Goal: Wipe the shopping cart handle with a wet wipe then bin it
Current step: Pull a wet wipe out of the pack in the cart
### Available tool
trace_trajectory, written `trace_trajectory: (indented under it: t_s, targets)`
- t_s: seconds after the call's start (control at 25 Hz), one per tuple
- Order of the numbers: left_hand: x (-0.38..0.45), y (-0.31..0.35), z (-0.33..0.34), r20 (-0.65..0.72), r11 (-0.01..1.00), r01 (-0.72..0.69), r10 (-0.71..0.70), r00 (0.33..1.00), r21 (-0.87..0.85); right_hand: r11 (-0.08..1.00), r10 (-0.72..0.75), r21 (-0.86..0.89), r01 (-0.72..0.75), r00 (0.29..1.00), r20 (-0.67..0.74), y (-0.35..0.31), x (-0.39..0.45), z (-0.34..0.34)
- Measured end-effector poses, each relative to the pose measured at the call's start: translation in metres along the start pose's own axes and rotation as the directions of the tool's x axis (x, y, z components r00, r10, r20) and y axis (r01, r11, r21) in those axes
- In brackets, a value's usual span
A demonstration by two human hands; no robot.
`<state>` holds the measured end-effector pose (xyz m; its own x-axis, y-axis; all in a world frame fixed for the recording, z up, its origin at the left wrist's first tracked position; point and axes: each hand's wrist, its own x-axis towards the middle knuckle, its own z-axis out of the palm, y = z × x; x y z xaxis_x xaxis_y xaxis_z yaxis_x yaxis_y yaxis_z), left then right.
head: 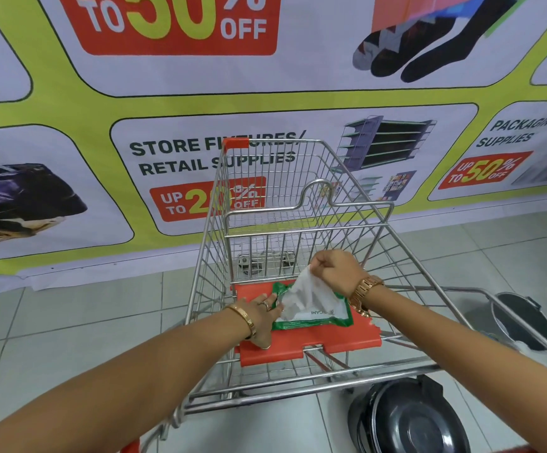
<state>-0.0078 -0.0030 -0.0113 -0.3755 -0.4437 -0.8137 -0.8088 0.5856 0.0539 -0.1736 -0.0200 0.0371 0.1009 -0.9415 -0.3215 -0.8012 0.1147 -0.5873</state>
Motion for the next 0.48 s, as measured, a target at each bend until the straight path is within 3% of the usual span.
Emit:
trace_trajectory:
  t_s: [0.12, 0.28, 0.4, 0.48]
  targets:
    - [0.0, 0.0, 0.001, 0.002, 1.0, 0.014, -0.014, 1.0, -0.002, 0.997, -0.012, 0.077, 0.02, 0.995, -0.095, 0.0, -0.009, -0.018]
    - [-0.005, 0.0, -0.002, -0.01, 0.997, 0.007, -0.008, 1.0, -0.073, 0.997, -0.039, 0.052, 0.051, 0.977, -0.212, -0.005, -0.018, -0.046]
    - [-0.019, 0.003, -0.008, -0.11, 0.981, -0.047, 0.026, 0.994, -0.187, 0.991, -0.049, 0.101, 0.083, 0.955, -0.294, -0.014, -0.029, -0.071]
    - [-0.034, 0.006, -0.018, -0.247, 0.94, -0.138, 0.061, 0.967, -0.311, 0.99, -0.07, 0.093, 0.105, 0.945, -0.321, -0.025, -0.041, -0.087]
